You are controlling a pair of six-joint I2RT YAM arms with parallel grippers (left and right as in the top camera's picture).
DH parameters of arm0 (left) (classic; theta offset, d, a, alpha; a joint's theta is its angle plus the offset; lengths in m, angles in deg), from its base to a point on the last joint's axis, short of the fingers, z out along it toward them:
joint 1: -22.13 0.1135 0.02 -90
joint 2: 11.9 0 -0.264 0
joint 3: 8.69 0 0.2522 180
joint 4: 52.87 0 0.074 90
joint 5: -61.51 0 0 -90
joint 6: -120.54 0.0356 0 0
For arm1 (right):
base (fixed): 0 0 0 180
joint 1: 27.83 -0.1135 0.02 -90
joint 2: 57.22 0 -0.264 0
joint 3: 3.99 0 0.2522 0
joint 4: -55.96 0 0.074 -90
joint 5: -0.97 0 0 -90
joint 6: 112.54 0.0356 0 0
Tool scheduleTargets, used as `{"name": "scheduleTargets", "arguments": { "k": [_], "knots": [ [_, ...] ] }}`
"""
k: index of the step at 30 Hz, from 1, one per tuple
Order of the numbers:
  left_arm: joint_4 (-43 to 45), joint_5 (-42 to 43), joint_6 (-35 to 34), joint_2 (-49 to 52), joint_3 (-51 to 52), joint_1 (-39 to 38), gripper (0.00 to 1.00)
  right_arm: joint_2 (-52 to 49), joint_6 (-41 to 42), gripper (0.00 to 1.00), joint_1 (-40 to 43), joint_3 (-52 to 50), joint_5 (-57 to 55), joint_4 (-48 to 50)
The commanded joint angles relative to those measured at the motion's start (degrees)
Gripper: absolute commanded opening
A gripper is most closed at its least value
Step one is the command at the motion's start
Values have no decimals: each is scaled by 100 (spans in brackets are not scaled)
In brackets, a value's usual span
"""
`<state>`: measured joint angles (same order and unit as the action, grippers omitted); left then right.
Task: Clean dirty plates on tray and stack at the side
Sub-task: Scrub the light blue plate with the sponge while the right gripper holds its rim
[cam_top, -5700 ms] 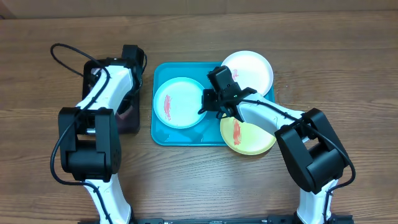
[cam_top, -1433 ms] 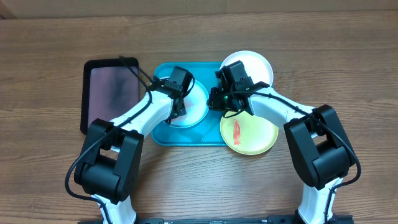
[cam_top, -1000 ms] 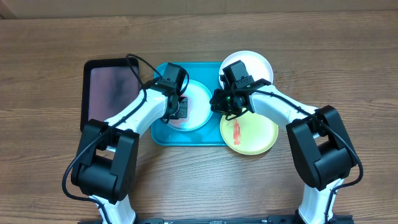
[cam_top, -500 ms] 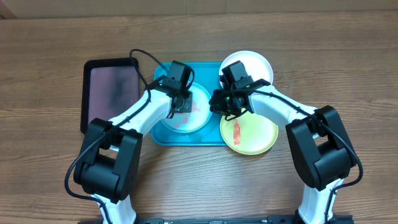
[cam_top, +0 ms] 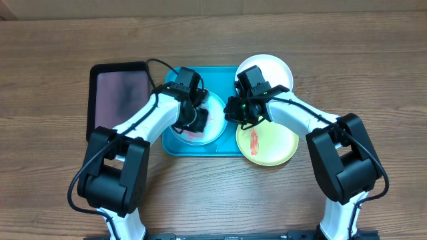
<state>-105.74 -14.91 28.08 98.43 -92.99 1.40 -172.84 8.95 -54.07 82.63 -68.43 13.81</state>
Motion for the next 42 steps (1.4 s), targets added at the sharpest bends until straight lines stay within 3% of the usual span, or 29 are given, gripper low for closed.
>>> {"name": "scheduleTargets", "arguments": {
  "k": [1, 6, 12, 15, 19, 23, 27, 30, 36, 42],
  "knots": [
    [164, 1552, 640, 94, 31, -109, 4, -55, 24, 4, -11, -42, -140, -4],
    [811, 382, -256, 96, 31, -109, 4, -55, 24, 4, -11, -42, -140, -9],
    [1139, -2662, -1989, 96, 31, -105, 4, -55, 4, 4, -11, -42, -142, -33],
    [813, -3550, -2583, 96, 31, -105, 4, -55, 4, 4, -11, -42, -144, -42],
    [334, -3235, -2520, 94, 31, -109, 4, -55, 4, 4, -11, -42, -144, -20],
    [-173, -1711, -1687, 94, 31, -111, 4, -55, 4, 4, -11, -42, -142, -11],
    [-398, 509, -162, 96, 31, -118, 4, -55, 4, 4, -11, -42, -142, 2],
    [-341, 1215, 205, 96, 31, -116, 4, -55, 4, 4, -11, -42, -142, -2],
    [289, 470, -372, 96, 31, -116, 4, -55, 4, 4, -11, -42, -142, -42],
    [658, -2321, -2127, 94, 31, -114, 4, -55, 4, 4, -11, -42, -142, -46]
  ]
}}
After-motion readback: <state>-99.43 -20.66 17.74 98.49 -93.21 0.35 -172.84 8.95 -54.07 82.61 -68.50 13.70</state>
